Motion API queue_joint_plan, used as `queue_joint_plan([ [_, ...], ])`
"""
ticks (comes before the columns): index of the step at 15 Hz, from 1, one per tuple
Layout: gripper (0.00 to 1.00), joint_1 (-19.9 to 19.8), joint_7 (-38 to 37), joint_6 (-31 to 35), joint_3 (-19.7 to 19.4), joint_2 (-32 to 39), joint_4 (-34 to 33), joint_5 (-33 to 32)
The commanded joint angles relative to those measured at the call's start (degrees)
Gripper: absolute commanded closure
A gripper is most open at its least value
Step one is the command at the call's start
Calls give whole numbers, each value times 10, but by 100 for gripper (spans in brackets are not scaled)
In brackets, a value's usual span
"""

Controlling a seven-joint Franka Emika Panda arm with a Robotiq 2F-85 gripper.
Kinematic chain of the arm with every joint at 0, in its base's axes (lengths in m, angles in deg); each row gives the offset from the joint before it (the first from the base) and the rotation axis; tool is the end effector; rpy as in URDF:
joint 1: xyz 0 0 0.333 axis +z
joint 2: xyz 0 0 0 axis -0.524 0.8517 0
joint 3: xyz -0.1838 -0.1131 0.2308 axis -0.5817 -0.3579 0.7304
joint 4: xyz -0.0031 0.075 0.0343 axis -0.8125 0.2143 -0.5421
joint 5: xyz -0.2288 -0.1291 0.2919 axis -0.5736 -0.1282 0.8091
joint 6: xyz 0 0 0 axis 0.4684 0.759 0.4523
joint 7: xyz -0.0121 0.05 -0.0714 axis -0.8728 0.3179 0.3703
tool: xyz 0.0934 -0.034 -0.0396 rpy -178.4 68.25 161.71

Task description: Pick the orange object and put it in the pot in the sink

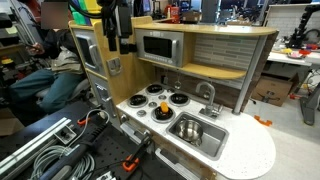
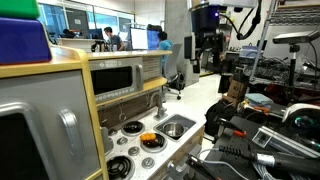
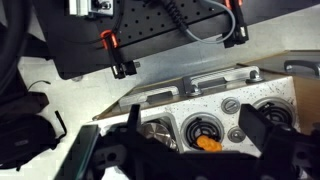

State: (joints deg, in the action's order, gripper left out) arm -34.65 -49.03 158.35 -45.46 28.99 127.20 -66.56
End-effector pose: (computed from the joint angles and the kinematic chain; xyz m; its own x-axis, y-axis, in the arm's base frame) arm 0.4281 0.0258 0.3736 0.9630 -0.2375 -0.1270 -0.2201 -0.9658 0.1372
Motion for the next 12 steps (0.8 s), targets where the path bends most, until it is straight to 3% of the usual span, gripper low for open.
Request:
queue_joint_plan([
  [1, 0, 8, 115, 4, -32, -34, 20, -41],
  [8, 0, 16, 314, 69, -67, -28, 30, -84],
  [9, 0, 11, 267, 48, -60, -19, 20, -73],
  [12, 0, 14, 302, 53, -65, -19, 21, -73],
])
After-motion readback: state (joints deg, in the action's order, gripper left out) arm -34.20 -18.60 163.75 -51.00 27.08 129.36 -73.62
